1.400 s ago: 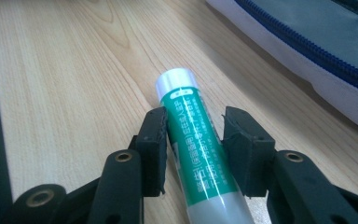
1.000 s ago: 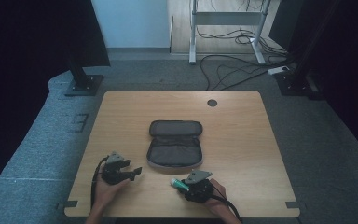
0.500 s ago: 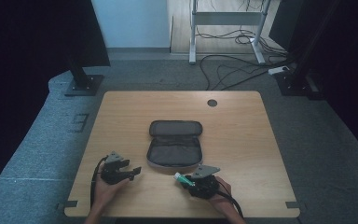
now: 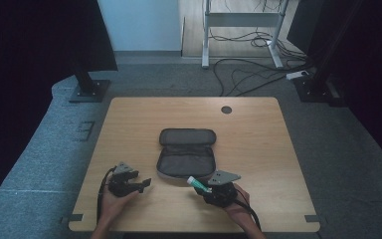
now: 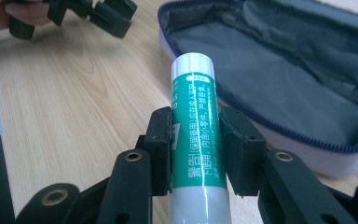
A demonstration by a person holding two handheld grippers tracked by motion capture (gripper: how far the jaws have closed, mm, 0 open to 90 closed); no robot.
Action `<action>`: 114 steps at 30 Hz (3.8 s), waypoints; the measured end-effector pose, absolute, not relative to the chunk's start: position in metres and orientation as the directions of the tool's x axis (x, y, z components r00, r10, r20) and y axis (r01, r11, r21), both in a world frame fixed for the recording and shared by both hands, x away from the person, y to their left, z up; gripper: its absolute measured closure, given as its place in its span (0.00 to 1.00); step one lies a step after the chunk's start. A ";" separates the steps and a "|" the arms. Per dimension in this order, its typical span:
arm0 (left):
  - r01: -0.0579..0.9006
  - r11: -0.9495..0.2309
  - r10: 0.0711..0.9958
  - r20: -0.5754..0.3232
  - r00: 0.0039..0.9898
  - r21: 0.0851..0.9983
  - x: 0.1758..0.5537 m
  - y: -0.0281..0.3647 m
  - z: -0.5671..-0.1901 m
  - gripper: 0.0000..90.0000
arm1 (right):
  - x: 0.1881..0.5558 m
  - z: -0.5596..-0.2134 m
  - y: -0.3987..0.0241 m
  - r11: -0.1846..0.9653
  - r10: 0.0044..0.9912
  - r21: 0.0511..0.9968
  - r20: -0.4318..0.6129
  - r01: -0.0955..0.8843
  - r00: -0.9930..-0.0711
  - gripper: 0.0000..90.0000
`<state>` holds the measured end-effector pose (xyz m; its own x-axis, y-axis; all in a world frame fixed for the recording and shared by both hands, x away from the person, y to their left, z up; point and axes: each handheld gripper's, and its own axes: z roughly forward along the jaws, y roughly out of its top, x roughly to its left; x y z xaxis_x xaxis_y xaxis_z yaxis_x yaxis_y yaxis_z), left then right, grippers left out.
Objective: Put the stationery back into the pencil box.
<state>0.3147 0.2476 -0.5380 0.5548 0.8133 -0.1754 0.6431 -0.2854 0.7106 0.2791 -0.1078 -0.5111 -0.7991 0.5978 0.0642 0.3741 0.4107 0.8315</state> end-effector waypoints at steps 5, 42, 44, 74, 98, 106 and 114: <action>0.646 -0.291 0.812 -0.175 0.556 0.706 0.316 0.246 -0.539 0.35 | 0.282 -0.504 -0.103 0.401 0.598 0.842 0.058 0.360 -0.800 0.72; 0.659 -0.287 0.812 -0.189 0.553 0.696 0.319 0.249 -0.539 0.35 | 0.330 -0.485 -0.089 0.348 0.654 0.866 0.049 0.358 -0.755 0.72; 0.659 -0.288 0.811 -0.189 0.553 0.695 0.319 0.248 -0.540 0.35 | 0.336 -0.487 -0.087 0.356 0.662 0.861 0.041 0.362 -0.748 0.72; 0.656 -0.297 0.805 -0.188 0.563 0.694 0.318 0.244 -0.542 0.35 | 0.369 -0.521 -0.079 0.407 0.742 0.814 -0.030 0.415 -0.670 0.72; 0.659 -0.279 0.811 -0.195 0.551 0.699 0.317 0.244 -0.542 0.36 | 0.368 -0.530 -0.070 0.455 0.751 0.779 -0.075 0.432 -0.656 0.52; 0.658 -0.280 0.812 -0.193 0.551 0.699 0.317 0.246 -0.542 0.36 | 0.358 -0.516 -0.080 0.362 0.762 0.838 -0.014 0.408 -0.647 0.49; 0.658 -0.275 0.812 -0.197 0.549 0.701 0.317 0.247 -0.541 0.36 | 0.349 -0.509 -0.086 0.344 0.754 0.853 -0.001 0.393 -0.657 0.47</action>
